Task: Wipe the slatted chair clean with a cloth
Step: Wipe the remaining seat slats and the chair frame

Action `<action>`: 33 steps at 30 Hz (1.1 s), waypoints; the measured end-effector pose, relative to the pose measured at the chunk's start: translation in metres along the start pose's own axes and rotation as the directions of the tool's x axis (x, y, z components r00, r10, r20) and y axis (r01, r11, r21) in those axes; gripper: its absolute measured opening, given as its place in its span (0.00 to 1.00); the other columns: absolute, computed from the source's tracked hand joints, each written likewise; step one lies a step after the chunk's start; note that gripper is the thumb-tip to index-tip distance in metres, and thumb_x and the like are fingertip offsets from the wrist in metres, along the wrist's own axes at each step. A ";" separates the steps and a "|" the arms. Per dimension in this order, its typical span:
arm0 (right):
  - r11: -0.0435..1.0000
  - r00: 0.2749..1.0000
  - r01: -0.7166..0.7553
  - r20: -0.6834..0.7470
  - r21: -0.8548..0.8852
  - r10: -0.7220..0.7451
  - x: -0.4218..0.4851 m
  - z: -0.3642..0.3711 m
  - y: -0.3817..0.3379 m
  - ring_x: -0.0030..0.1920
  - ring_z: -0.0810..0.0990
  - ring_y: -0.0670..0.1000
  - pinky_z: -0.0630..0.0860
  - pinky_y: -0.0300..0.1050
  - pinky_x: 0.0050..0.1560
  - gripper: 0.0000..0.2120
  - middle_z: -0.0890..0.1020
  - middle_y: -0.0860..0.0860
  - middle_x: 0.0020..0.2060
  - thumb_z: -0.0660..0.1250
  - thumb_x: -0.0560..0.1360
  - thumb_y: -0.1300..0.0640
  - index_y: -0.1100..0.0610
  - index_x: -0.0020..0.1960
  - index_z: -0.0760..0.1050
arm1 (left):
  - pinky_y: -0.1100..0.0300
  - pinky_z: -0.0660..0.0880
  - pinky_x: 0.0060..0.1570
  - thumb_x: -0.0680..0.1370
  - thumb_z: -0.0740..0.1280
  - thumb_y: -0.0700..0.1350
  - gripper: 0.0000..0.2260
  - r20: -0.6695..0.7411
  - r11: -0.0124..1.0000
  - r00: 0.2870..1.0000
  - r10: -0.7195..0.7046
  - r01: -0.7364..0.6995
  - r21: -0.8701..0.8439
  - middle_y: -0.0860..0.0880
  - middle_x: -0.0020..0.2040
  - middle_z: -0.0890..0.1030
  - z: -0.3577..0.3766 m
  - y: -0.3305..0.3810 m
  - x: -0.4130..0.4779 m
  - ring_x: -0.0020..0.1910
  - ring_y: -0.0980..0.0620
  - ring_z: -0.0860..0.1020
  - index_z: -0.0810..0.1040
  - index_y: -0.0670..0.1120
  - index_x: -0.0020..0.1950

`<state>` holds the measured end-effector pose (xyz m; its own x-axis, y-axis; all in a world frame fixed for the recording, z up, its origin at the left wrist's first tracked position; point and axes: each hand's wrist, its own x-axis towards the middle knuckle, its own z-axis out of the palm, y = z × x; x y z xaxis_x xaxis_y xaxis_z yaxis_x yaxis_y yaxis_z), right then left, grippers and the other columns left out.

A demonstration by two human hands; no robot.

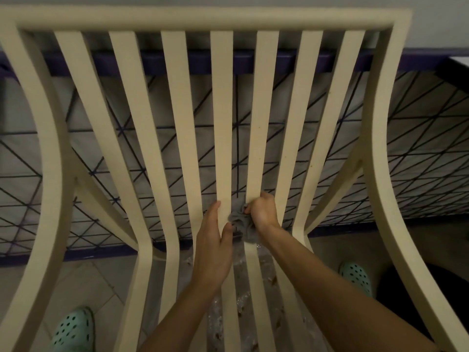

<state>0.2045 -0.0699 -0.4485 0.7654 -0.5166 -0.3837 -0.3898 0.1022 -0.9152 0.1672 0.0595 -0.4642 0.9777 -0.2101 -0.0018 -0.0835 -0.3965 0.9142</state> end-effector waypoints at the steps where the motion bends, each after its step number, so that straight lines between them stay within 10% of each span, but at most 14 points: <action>1: 1.000 1.000 0.024 -0.012 0.013 -0.023 -0.001 0.000 -0.008 0.30 0.75 0.52 0.68 0.38 0.25 0.15 0.74 0.53 0.29 0.53 0.70 0.76 0.59 0.34 0.69 | 0.52 0.65 0.71 0.82 0.58 0.44 0.23 -0.011 1.000 1.000 0.012 -0.012 -0.023 0.55 0.74 0.66 -0.002 0.006 0.003 0.71 0.58 0.65 0.59 0.53 0.76; 16: 0.946 0.948 0.316 0.015 0.074 -0.318 -0.015 -0.013 -0.156 0.34 0.73 0.50 0.72 0.40 0.31 0.16 0.73 0.52 0.33 0.52 0.74 0.74 0.55 0.44 0.70 | 0.52 0.60 0.74 0.82 0.59 0.45 0.28 -0.032 0.994 0.993 0.110 -0.111 -0.022 0.55 0.77 0.60 -0.026 0.082 0.038 0.74 0.57 0.60 0.51 0.54 0.79; 22: 0.903 0.903 0.397 0.110 0.164 -0.416 -0.014 -0.029 -0.191 0.40 0.78 0.55 0.77 0.54 0.52 0.13 0.76 0.56 0.35 0.58 0.75 0.72 0.58 0.37 0.70 | 0.54 0.57 0.75 0.83 0.54 0.53 0.25 -0.033 0.995 0.997 0.075 -0.077 -0.063 0.53 0.77 0.61 -0.035 0.112 0.057 0.75 0.55 0.60 0.54 0.52 0.79; 27: 0.841 0.840 0.503 0.116 0.198 -0.530 -0.008 -0.031 -0.171 0.56 0.81 0.54 0.78 0.50 0.60 0.07 0.82 0.56 0.53 0.61 0.80 0.59 0.57 0.55 0.77 | 0.54 0.55 0.75 0.82 0.51 0.57 0.26 0.005 1.000 1.000 0.011 -0.011 -0.014 0.51 0.77 0.61 -0.039 0.115 0.068 0.75 0.52 0.60 0.55 0.49 0.78; 33: 0.855 0.870 0.487 -0.012 0.179 -0.493 -0.014 -0.016 -0.160 0.45 0.80 0.44 0.74 0.26 0.37 0.16 0.81 0.49 0.45 0.55 0.83 0.51 0.59 0.58 0.76 | 0.59 0.57 0.70 0.83 0.51 0.56 0.25 0.000 1.000 1.000 -0.002 0.002 0.005 0.48 0.75 0.63 -0.038 0.118 0.071 0.73 0.50 0.62 0.57 0.48 0.78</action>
<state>0.2478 -0.0920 -0.2949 0.8521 -0.5096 0.1194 0.1317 -0.0120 -0.9912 0.2341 0.0320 -0.3414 0.9779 -0.2092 -0.0036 -0.0826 -0.4014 0.9122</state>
